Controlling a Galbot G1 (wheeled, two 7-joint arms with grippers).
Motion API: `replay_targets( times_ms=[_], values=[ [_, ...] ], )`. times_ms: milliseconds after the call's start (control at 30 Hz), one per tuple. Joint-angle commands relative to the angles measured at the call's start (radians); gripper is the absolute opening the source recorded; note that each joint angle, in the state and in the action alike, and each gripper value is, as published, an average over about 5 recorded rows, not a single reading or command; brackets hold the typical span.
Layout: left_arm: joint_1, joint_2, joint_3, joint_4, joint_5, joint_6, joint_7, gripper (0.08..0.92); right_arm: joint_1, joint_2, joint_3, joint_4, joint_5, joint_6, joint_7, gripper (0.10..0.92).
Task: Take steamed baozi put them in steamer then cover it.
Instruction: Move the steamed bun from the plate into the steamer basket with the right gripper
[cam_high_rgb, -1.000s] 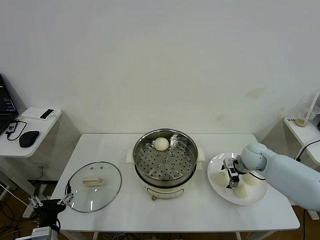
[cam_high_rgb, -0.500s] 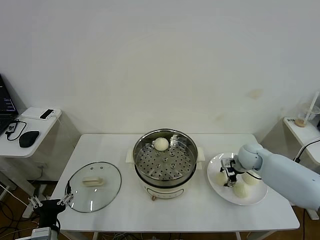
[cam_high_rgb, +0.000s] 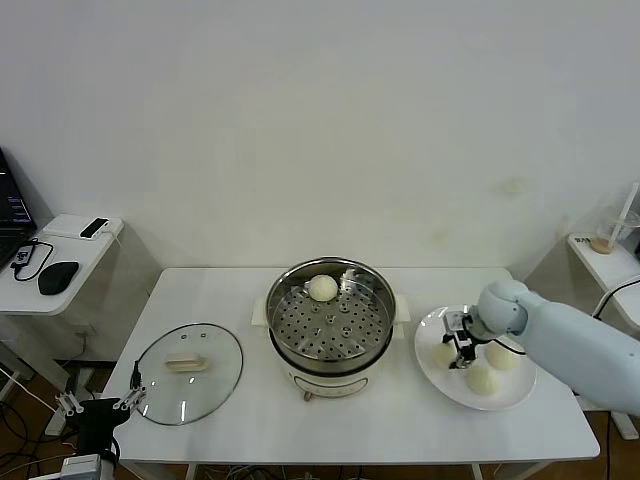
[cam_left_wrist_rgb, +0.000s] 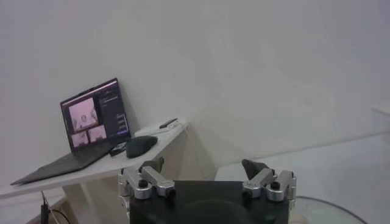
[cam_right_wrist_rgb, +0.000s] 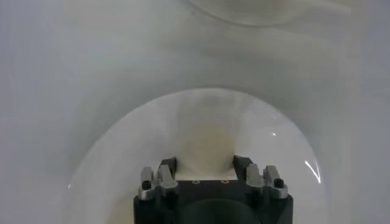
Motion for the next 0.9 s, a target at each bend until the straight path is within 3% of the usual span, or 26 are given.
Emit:
replay_targets(
  times_ms=[33,233,433,633,900],
  values=[
    [-0.001,0.0,0.002,-0.002,0.0,0.0,0.0,0.823,0.108,-0.057,-0.035,0.056,0.056,-0.005,-0.011,0.583],
    [-0.006,0.003,0.017,-0.003,0.0,0.0,0.0,0.823,0.265,-0.109,-0.086,0.128,0.133,-0.021,-0.01,0.585],
    [-0.016,0.007,0.036,-0.003,0.004,0.002,0.002,0.823,0.492,-0.052,-0.212,0.178,0.256,-0.063,0.01,0.586],
    [-0.023,0.013,0.041,0.004,0.004,0.003,0.005,0.823,0.674,0.098,-0.33,0.2,0.398,-0.135,0.058,0.594],
    [-0.036,0.02,0.034,0.023,0.003,0.006,0.01,0.823,0.631,0.336,-0.342,0.131,0.532,-0.225,0.155,0.602]
  ],
)
